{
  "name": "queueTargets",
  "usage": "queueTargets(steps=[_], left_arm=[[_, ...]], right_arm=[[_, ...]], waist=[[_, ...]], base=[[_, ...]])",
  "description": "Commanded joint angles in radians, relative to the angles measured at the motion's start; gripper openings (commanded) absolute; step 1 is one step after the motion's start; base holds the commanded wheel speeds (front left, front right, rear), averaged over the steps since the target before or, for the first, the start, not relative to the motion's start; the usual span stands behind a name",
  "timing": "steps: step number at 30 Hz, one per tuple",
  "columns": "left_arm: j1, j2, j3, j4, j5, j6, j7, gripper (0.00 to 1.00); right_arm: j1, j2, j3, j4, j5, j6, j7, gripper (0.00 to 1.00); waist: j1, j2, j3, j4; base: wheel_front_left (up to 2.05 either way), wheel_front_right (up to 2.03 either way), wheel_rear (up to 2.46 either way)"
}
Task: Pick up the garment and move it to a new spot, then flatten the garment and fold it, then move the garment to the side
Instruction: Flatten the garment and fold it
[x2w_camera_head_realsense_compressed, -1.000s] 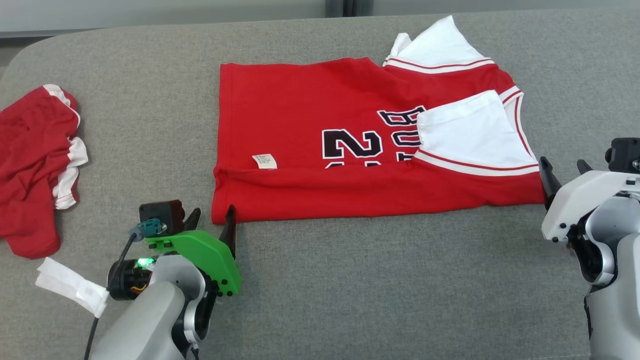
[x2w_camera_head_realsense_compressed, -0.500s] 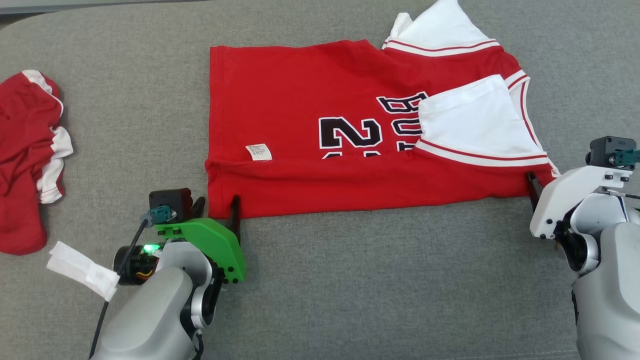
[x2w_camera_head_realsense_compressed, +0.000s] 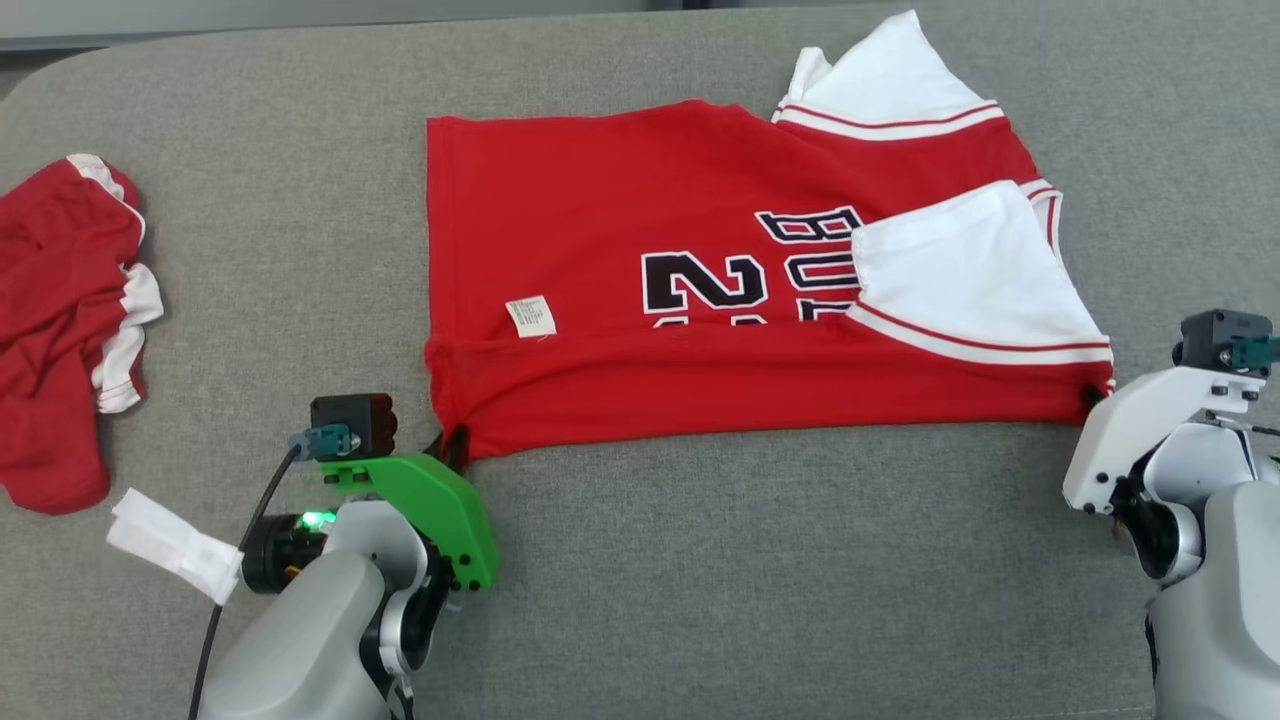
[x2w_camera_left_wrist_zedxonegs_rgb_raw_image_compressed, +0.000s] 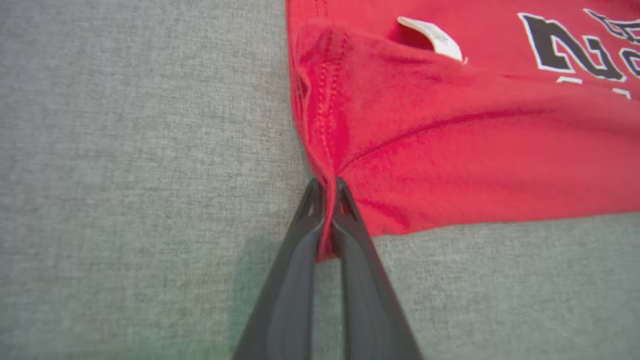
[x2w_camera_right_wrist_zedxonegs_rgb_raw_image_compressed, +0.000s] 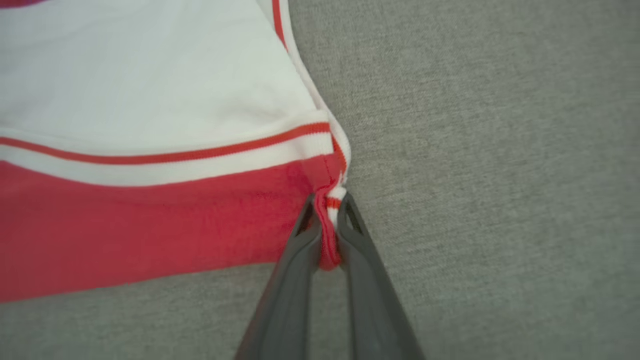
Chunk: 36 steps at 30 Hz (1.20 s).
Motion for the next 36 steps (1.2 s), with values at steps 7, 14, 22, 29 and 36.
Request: queueTargets(steps=[7, 14, 22, 29, 36], left_arm=[[0.133, 0.056, -0.008, -0.052, -0.018, 0.027, 0.021, 0.0], [0.227, 0.103, -0.005, -0.176, -0.033, 0.082, 0.045, 0.0], [0.278, 0.129, 0.003, -0.254, -0.038, 0.121, 0.051, 1.0], [0.247, 0.152, 0.014, -0.285, -0.026, 0.128, 0.048, 1.0], [0.094, 0.176, 0.029, -0.279, -0.006, 0.103, 0.095, 1.0]], right_arm=[[0.135, 0.008, -0.023, -0.142, 0.015, -0.004, 0.038, 0.0], [0.259, 0.021, -0.043, -0.243, 0.044, -0.004, 0.088, 0.0], [0.314, 0.025, -0.044, -0.246, 0.087, -0.003, 0.086, 1.0], [0.253, 0.025, -0.026, -0.305, 0.055, -0.003, 0.12, 1.0], [0.055, -0.019, 0.062, -0.331, 0.061, -0.003, 0.2, 1.0]], waist=[[0.0, 0.0, -0.071, -0.014], [0.0, 0.0, -0.1, -0.011], [0.0, 0.0, -0.114, -0.01], [0.0, 0.0, -0.115, -0.012], [0.0, 0.0, -0.068, -0.02]], base=[[0.0, 0.0, 0.0], [0.0, 0.0, 0.0], [0.0, 0.0, 0.0], [0.0, 0.0, 0.0], [0.0, 0.0, 0.0]])
